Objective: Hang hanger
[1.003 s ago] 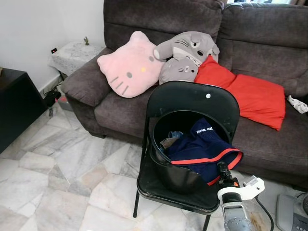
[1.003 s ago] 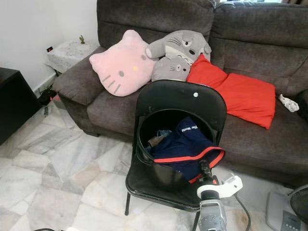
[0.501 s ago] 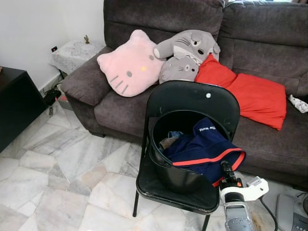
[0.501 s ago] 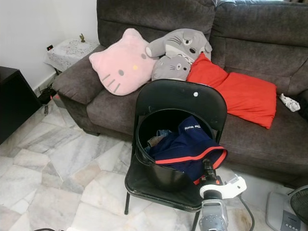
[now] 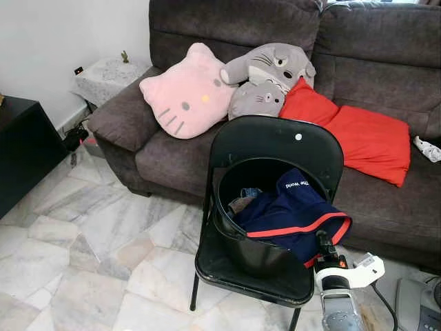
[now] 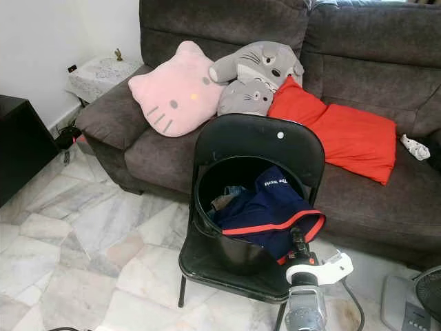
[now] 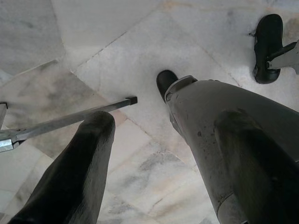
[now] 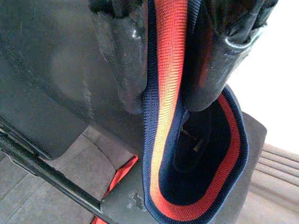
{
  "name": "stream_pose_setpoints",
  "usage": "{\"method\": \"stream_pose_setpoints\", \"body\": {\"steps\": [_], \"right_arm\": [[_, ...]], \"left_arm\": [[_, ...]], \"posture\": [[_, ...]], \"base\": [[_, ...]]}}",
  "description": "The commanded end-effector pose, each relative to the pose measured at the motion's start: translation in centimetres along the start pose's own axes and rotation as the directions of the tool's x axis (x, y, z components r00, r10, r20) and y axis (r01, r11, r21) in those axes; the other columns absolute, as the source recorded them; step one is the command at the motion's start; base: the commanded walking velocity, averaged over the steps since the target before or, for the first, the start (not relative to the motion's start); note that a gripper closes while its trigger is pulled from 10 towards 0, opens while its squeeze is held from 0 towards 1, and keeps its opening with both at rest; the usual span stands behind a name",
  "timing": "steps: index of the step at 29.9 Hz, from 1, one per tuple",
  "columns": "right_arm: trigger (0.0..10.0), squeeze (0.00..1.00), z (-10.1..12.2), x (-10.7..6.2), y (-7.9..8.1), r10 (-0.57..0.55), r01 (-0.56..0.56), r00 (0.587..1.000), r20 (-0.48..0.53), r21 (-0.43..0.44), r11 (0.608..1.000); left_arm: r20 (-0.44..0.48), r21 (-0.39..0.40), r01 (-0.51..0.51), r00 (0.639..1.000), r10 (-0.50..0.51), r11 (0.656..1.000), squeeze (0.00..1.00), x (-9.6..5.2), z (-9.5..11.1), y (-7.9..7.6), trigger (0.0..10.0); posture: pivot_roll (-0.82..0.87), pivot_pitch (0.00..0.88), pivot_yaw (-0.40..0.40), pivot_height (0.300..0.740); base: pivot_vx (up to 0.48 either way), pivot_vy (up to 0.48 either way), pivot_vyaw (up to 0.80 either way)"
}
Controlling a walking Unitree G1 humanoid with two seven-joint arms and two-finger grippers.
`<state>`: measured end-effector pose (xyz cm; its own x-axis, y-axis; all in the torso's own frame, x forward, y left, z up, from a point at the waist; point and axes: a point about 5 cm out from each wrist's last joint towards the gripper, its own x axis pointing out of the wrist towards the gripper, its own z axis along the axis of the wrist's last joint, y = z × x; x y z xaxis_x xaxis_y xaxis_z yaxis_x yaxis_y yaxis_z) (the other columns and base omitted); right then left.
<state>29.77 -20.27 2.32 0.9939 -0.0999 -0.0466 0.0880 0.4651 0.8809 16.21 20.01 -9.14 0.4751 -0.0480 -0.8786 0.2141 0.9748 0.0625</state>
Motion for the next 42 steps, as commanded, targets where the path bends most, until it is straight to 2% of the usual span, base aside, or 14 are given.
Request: {"method": "stream_pose_setpoints", "body": {"steps": [1,3,6,11,17,21,32,33,34,35,36,37,38,42], "right_arm": [[10.0,0.0,-0.1,-0.5,-0.6,-0.034,0.034,0.999,0.004,0.01,0.999],[10.0,0.0,-0.1,-0.5,-0.6,-0.034,0.034,0.999,0.004,0.01,0.999],[10.0,0.0,-0.7,-1.5,-0.3,-0.125,0.118,0.987,0.105,0.069,0.991],[10.0,0.0,-0.5,-1.7,-0.4,-0.145,0.134,0.981,0.131,0.084,0.987],[10.0,0.0,-0.5,-1.9,-0.6,-0.155,0.144,0.979,0.131,0.085,0.986],[10.0,0.0,-0.4,-2.0,-0.1,-0.162,0.151,0.978,0.13,0.087,0.985],[10.0,0.0,-0.6,-1.3,1.1,-0.077,0.069,0.992,0.095,0.085,0.994],[10.0,0.11,-0.6,-1.3,1.2,-0.06,0.052,0.994,0.09,0.088,0.995],[10.0,0.32,-0.6,-1.4,1.3,-0.053,0.045,0.995,0.087,0.088,0.995],[10.0,0.72,-0.7,-1.4,1.3,-0.051,0.045,0.995,0.082,0.081,0.996],[10.0,0.72,-0.7,-1.4,1.3,-0.051,0.045,0.995,0.082,0.081,0.996],[10.0,0.94,-0.8,-1.5,1.2,-0.055,0.049,0.995,0.081,0.079,0.996],[10.0,1.0,-1.0,-1.6,1.1,-0.061,0.054,0.995,0.079,0.081,0.995],[10.0,1.0,-1.1,-1.9,0.8,-0.055,0.049,0.996,0.071,0.089,0.995]], "left_arm": [[-0.038,0.001,-0.001,0.999,0.001,1.0,0.0,-0.1,-0.9,0.1,10.0],[-0.038,0.001,-0.001,0.999,0.001,1.0,0.0,-0.1,-0.9,0.1,10.0],[-0.039,0.001,0.002,0.999,-0.002,1.0,0.0,-0.1,-0.9,0.0,10.0],[-0.04,0.002,0.005,0.999,-0.005,1.0,0.0,-0.1,-0.9,0.0,10.0],[-0.041,0.003,0.004,0.999,-0.004,1.0,0.0,-0.1,-0.9,0.0,10.0],[-0.044,0.01,0.004,0.999,-0.003,1.0,0.0,-0.1,-0.9,0.0,10.0],[-0.042,0.01,0.003,0.999,-0.003,1.0,0.0,-0.1,-0.9,0.0,10.0],[-0.042,0.01,0.003,0.999,-0.002,1.0,0.0,-0.1,-0.9,0.0,10.0],[-0.041,0.009,0.002,0.999,-0.002,1.0,0.0,-0.1,-0.9,0.0,10.0],[-0.041,0.008,0.002,0.999,-0.002,1.0,0.0,-0.1,-0.9,0.0,10.0],[-0.041,0.008,0.002,0.999,-0.002,1.0,0.0,-0.1,-0.9,0.0,10.0],[-0.041,0.008,0.002,0.999,-0.002,1.0,0.0,-0.1,-0.9,0.0,10.0],[-0.041,0.008,0.002,0.999,-0.002,1.0,0.0,-0.1,-0.9,0.0,10.0],[-0.041,0.009,0.003,0.999,-0.003,1.0,0.0,-0.1,-0.9,0.0,10.0]], "posture": [[-0.09,0.108,0.028,0.74],[-0.09,0.108,0.028,0.74],[-0.1,0.106,0.009,0.74],[-0.11,0.107,0.009,0.74],[-0.1,0.106,0.009,0.74],[-0.1,0.105,0.01,0.74],[-0.1,0.101,0.011,0.74],[-0.1,0.102,0.01,0.74],[-0.1,0.102,0.01,0.74],[-0.1,0.102,0.01,0.74],[-0.1,0.102,0.01,0.74],[-0.1,0.102,0.01,0.74],[-0.1,0.102,0.011,0.74],[-0.1,0.102,0.011,0.74]], "base": [[0.0,0.0,0.0],[0.0,0.0,0.0],[0.0,0.0,0.0],[0.0,0.0,0.0],[0.0,0.0,0.0],[0.0,0.0,0.0],[0.0,0.0,0.0],[0.0,0.0,0.0],[0.0,0.0,0.0],[0.0,0.0,0.0],[0.0,0.0,0.0],[0.0,0.0,0.0],[0.0,0.0,0.0],[0.0,0.0,0.0]]}}
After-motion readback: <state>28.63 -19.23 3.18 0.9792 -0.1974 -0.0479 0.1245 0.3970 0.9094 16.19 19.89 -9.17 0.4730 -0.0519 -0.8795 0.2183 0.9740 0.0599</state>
